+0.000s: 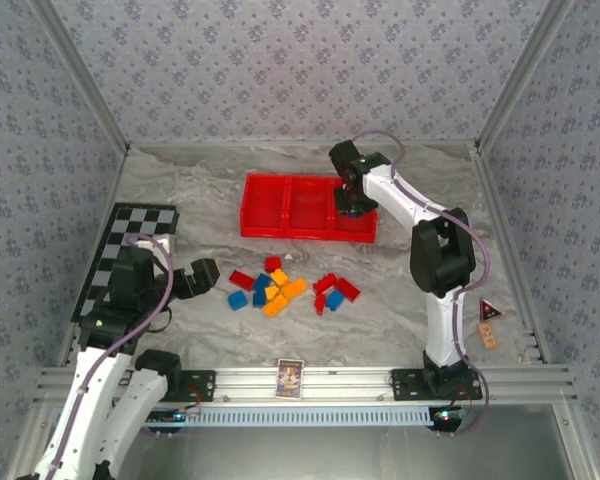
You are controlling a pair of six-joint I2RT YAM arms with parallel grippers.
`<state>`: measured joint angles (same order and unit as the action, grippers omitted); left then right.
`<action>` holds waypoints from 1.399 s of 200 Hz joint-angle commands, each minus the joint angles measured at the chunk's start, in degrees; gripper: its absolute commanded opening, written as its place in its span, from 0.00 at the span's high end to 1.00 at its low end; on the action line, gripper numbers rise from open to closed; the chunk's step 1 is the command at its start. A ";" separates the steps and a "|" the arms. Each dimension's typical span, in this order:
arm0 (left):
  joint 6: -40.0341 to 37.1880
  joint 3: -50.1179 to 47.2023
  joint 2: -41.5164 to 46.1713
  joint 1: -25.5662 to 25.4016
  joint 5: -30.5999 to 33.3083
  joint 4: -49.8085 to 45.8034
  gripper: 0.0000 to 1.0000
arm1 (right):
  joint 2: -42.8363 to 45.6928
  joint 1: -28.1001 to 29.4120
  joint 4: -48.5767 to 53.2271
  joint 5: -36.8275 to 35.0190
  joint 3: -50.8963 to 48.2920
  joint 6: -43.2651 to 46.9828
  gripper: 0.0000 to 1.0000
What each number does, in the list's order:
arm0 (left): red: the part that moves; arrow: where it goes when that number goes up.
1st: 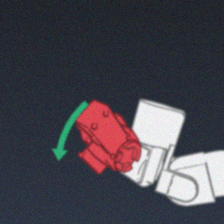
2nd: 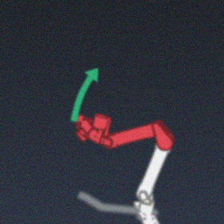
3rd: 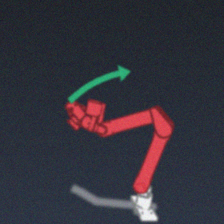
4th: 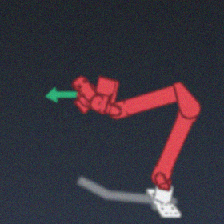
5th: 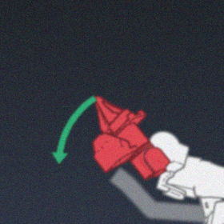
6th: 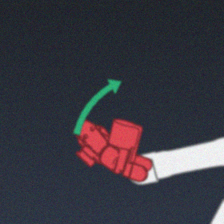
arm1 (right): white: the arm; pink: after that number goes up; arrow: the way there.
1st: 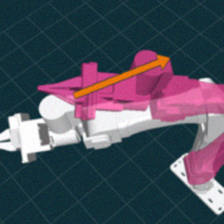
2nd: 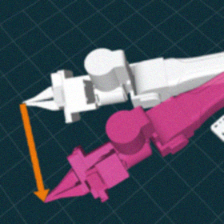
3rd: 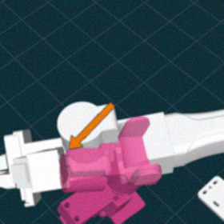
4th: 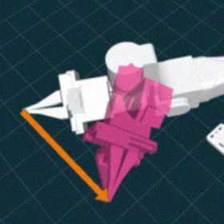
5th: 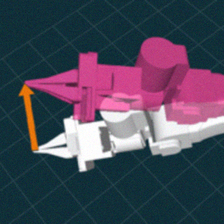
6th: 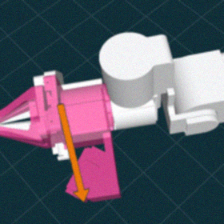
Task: Sort the legos into containers by color
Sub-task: Place the lego in the container, then move the lego to the center of the table.
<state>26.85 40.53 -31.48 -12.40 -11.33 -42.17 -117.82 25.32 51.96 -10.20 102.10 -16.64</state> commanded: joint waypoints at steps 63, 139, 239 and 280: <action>-0.92 -0.10 1.25 -0.23 0.90 0.77 0.00 | 11.27 3.44 1.98 -3.56 -6.63 -0.23 0.39; -0.85 -0.14 2.22 0.23 2.19 0.60 0.00 | 37.81 10.30 -4.53 5.09 -37.86 5.29 0.33; -0.68 -0.29 3.80 0.36 2.11 0.95 0.00 | 41.19 21.12 -4.06 -2.91 -46.35 10.77 0.10; -0.57 -0.37 3.80 0.36 2.28 0.95 0.00 | 35.52 17.09 1.10 2.97 -43.88 1.28 0.10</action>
<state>26.85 40.38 -28.16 -12.38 -9.61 -42.19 -80.86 44.66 48.34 -10.90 56.88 -8.47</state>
